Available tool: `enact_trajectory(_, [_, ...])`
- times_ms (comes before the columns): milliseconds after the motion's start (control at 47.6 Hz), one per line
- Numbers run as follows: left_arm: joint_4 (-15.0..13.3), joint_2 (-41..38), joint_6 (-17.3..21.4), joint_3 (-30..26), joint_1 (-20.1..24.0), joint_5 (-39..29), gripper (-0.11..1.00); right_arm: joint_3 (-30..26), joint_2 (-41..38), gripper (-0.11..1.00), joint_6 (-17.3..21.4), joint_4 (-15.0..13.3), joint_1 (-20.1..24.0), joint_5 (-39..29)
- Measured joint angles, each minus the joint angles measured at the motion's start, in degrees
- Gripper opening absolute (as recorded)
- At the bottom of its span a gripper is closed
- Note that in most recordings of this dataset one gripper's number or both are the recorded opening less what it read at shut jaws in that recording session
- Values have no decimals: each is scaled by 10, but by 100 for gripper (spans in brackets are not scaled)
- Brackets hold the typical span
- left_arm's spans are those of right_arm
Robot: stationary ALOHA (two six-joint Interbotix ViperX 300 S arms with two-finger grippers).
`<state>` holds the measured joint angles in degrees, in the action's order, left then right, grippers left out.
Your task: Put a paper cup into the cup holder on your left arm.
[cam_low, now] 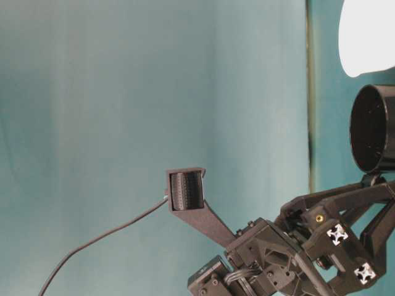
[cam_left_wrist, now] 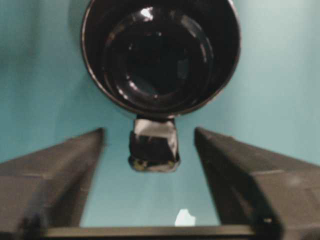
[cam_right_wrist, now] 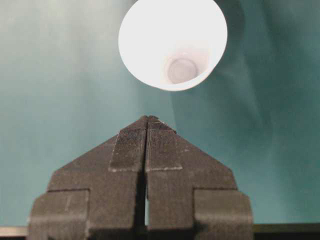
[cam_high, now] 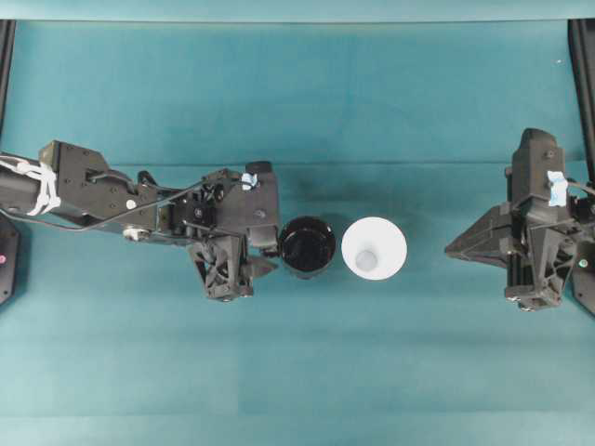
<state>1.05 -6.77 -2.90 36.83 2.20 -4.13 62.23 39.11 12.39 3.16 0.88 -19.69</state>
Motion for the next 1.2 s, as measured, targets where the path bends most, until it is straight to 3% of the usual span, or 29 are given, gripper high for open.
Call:
enact_trajectory(525, [0, 11, 0, 21, 4, 0, 84, -6, -24, -3, 23, 0, 0, 0])
enact_trajectory(819, [0, 64, -1, 50, 5, -9, 84, -23, -53, 9, 23, 0, -3, 0])
enact_trajectory(945, [0, 90, -8, 62, 5, -33, 83, -32, -71, 29, 23, 0, -5, 1])
enact_trajectory(1134, [0, 124, -9, 74, -6, -70, 83, -49, -102, 80, 23, 0, -25, 0])
enact_trajectory(1197, [0, 132, -9, 76, -15, -77, 83, -59, -116, 93, 23, 0, -35, 0])
